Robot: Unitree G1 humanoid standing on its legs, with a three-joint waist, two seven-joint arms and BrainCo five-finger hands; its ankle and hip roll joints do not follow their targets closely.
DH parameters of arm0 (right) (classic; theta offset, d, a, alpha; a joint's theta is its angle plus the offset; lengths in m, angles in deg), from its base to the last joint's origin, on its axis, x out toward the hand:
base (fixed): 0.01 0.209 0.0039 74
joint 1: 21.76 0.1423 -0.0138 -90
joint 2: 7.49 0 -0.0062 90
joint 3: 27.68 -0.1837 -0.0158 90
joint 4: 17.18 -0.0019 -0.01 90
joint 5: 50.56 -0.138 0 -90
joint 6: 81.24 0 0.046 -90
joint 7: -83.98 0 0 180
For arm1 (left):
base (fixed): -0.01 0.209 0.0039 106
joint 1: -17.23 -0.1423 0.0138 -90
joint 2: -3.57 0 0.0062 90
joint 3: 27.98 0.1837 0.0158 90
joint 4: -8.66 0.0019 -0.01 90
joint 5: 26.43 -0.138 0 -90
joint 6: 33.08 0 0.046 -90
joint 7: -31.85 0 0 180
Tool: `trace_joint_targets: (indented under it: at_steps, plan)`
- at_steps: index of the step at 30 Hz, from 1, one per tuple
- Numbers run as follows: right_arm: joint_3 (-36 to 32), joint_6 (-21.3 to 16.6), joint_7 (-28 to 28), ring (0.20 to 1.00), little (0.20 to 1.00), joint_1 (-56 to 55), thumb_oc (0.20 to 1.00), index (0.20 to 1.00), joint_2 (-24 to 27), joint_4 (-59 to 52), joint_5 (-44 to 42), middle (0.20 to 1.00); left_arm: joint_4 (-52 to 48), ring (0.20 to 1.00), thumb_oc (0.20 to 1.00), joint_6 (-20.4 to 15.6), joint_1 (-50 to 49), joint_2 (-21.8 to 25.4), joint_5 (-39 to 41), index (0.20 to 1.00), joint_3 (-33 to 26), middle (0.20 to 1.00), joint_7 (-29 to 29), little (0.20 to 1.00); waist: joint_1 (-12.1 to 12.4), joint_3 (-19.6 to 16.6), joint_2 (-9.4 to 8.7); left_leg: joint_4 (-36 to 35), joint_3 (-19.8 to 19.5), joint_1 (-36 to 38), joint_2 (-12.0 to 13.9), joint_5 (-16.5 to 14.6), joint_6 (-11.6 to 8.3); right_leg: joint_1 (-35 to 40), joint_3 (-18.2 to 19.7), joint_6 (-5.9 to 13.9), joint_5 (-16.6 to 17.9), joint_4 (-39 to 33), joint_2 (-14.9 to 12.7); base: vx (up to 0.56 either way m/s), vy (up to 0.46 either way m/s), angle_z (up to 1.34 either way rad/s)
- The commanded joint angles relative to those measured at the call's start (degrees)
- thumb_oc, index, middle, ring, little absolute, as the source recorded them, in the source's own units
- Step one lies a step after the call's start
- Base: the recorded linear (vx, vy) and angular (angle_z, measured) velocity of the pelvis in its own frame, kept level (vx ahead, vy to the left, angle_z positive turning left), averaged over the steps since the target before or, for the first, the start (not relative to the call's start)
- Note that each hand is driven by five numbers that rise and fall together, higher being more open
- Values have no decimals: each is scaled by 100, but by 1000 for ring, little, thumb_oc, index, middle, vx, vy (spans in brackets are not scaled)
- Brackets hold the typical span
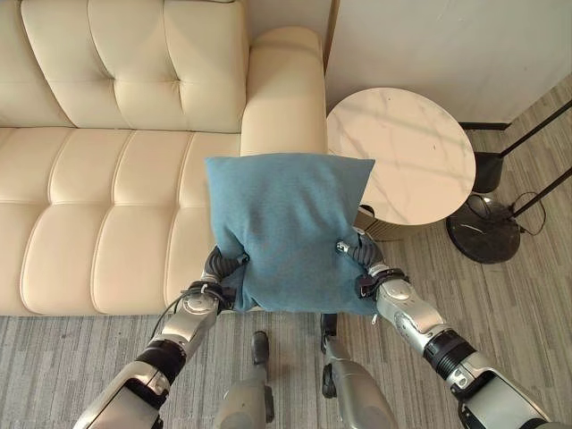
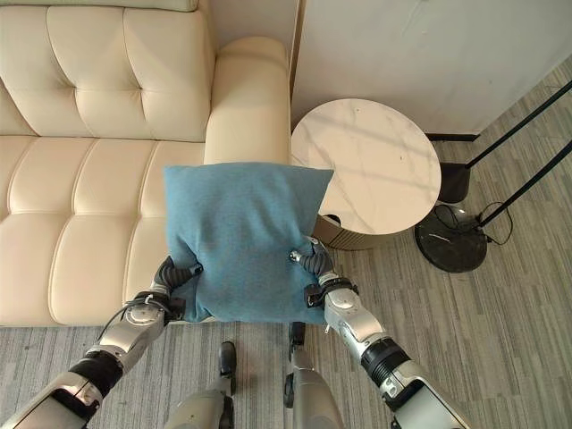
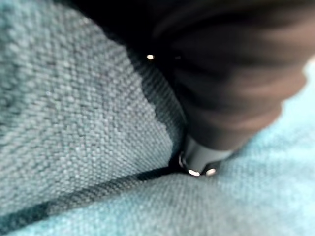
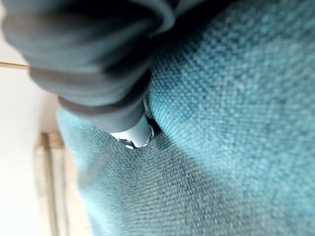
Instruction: Pick up all the scattered cushions and arrange them neatly on the sofa.
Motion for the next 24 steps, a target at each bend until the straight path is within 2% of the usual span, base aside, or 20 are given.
trace_joint_targets:
  at_steps: [1,5,6,7,9,10,12,13,14,16,19,20,24]
  plan:
    - [686,-340,-630,200,200,273,200,200,-862,-1318,346,200,-1544,200,200,-648,442,-1153,-464,200,456,200,455,200,19,-10,208,275,-71,-198,173,-636,59,475,151,277,-1530,570,-198,-4,50,-2]
    - [495,-370,-677,200,200,-42,200,200,-586,-2203,569,200,-2357,200,200,-712,-18,-856,-392,200,2,200,391,200,-10,-94,224,148,19,-134,160,-569,89,436,207,336,-1415,621,-156,-60,40,-6]
    - [418,-411,-749,200,200,-161,200,200,-457,-2560,624,200,-2688,200,200,-749,-235,-736,-416,200,-149,200,438,200,-28,-109,294,140,42,-143,216,-513,114,457,309,338,-1577,951,-56,-98,25,-11]
    - [419,-404,-748,200,200,-171,200,200,-452,-2571,624,200,-2699,200,200,-743,-246,-736,-417,200,-151,200,439,200,-23,-111,292,139,49,-137,214,-516,114,448,317,338,-1593,975,-57,-102,26,-12]
    - [379,-415,-813,200,200,-304,200,200,-350,-2847,687,200,-3014,200,200,-752,-497,-607,-455,200,-234,200,500,200,-11,-196,374,104,106,-138,295,-463,130,605,344,290,-1873,1350,48,-61,10,-14]
    - [348,-423,-885,200,200,-479,200,200,-293,-3036,786,200,-3246,200,200,-743,-780,-555,-458,200,-282,200,563,200,27,-357,426,66,129,-126,334,-411,143,844,337,237,-2088,1673,143,-34,-6,-24]
    - [322,-397,-940,200,200,-600,200,200,-265,-3122,856,200,-3333,200,200,-701,-985,-512,-428,200,-312,200,623,200,68,-516,428,38,156,-87,325,-389,147,1068,343,225,-2197,1848,193,-13,-34,-27]
    - [323,-396,-940,200,200,-607,200,200,-266,-3126,857,200,-3337,200,200,-699,-993,-510,-428,200,-312,200,623,200,68,-515,424,35,157,-76,320,-391,148,1077,343,226,-2202,1849,189,-26,-83,-20]
    - [284,-393,-979,200,200,-756,200,200,-237,-3169,859,200,-3391,200,200,-673,-1136,-464,-483,200,-329,200,667,200,129,-697,367,44,192,-93,265,-350,144,1443,399,233,-2201,1796,243,-52,-95,-10]
    - [251,-418,-976,200,200,-820,200,200,-224,-3194,845,200,-3413,200,200,-669,-1205,-480,-467,200,-356,200,672,200,205,-806,283,75,256,-174,220,-289,131,1734,452,236,-2169,1607,290,-124,-125,-2]
    - [299,-437,-979,200,200,-854,200,200,-269,-3211,844,200,-3435,200,200,-668,-1284,-473,-437,200,-393,200,671,200,308,-849,211,110,372,-285,217,-183,109,1887,418,183,-2264,1277,327,-143,-118,-24]
    - [340,-438,-974,200,200,-850,200,200,-279,-3202,846,200,-3457,200,200,-692,-1315,-496,-414,200,-406,200,651,200,365,-927,182,147,402,-380,259,-102,77,2034,415,56,-2532,945,411,-156,-145,-22]
    - [379,-503,-919,200,200,-832,200,200,-262,-3206,809,200,-3511,200,200,-687,-1343,-533,-390,200,-417,200,586,200,428,-800,232,346,325,-645,408,209,-91,2063,416,-244,-2841,764,713,-205,-179,-7]
